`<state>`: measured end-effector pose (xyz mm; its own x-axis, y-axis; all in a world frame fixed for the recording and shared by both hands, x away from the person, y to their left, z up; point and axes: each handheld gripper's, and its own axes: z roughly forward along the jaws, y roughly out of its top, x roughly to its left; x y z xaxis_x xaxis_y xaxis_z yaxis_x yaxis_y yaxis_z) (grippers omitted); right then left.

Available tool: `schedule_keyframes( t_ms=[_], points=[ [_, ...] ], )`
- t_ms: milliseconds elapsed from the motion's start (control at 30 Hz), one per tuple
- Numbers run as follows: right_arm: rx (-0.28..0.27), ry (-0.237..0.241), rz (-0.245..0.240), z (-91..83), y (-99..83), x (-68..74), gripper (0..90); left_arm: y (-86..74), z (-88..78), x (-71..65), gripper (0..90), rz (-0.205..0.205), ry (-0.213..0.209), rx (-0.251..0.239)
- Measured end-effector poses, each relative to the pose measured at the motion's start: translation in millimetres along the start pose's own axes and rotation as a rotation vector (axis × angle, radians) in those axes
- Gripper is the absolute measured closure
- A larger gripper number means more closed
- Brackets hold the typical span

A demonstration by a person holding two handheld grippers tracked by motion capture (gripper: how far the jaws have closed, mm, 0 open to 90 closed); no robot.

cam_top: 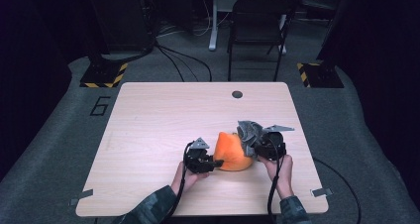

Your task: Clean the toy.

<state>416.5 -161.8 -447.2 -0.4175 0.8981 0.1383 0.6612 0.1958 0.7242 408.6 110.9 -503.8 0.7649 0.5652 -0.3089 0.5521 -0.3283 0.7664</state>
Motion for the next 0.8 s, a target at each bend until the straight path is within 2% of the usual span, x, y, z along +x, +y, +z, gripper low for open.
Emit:
schedule_keyframes(
  t_ms=[200, 300, 367, 433, 500, 533, 567, 633, 667, 700, 800],
  points=[
    [0.033, -0.040, 0.010, 4.4, -4.2, -9.7, 74.1, -0.2, 0.2, 1.5, 67.9, -0.005, -0.006, -0.008],
    [0.070, -0.066, 0.040, 10.4, -9.4, -17.9, 74.2, -0.1, 0.0, 2.3, 68.0, -0.007, -0.010, -0.010],
    [0.118, -0.098, 0.042, 17.4, -14.0, -23.4, 74.4, -0.2, 0.2, 2.7, 68.0, -0.008, -0.008, -0.012],
    [0.202, -0.115, 0.054, 26.7, -20.2, -26.5, 74.3, 0.2, -0.4, 3.7, 68.1, -0.006, -0.012, -0.011],
    [0.252, -0.131, 0.022, 36.5, -26.1, -30.0, 74.5, 0.2, -0.4, 4.1, 68.2, -0.014, -0.018, -0.014],
    [0.244, -0.125, 0.043, 36.1, -25.7, -31.2, 74.6, 0.4, -0.7, 4.6, 68.2, -0.013, -0.019, -0.013],
    [0.239, -0.126, 0.040, 33.8, -23.3, -31.8, 75.2, 0.3, -0.9, 4.5, 68.3, -0.013, -0.018, -0.012],
    [0.195, -0.125, 0.051, 22.8, -17.4, -30.7, 76.0, 0.3, -1.1, 4.4, 68.3, -0.010, -0.017, -0.015],
    [0.165, -0.122, 0.055, 15.1, -13.5, -30.2, 76.0, 0.6, -1.2, 4.5, 68.2, -0.006, -0.017, -0.013],
    [0.111, -0.111, 0.052, 3.2, -7.4, -29.3, 76.0, 0.7, -1.2, 4.2, 68.3, -0.006, -0.015, -0.013],
    [-0.009, -0.051, 0.049, -26.9, 9.1, -16.8, 76.0, 1.5, -0.6, 3.2, 68.2, -0.004, -0.011, -0.015]
  ],
)
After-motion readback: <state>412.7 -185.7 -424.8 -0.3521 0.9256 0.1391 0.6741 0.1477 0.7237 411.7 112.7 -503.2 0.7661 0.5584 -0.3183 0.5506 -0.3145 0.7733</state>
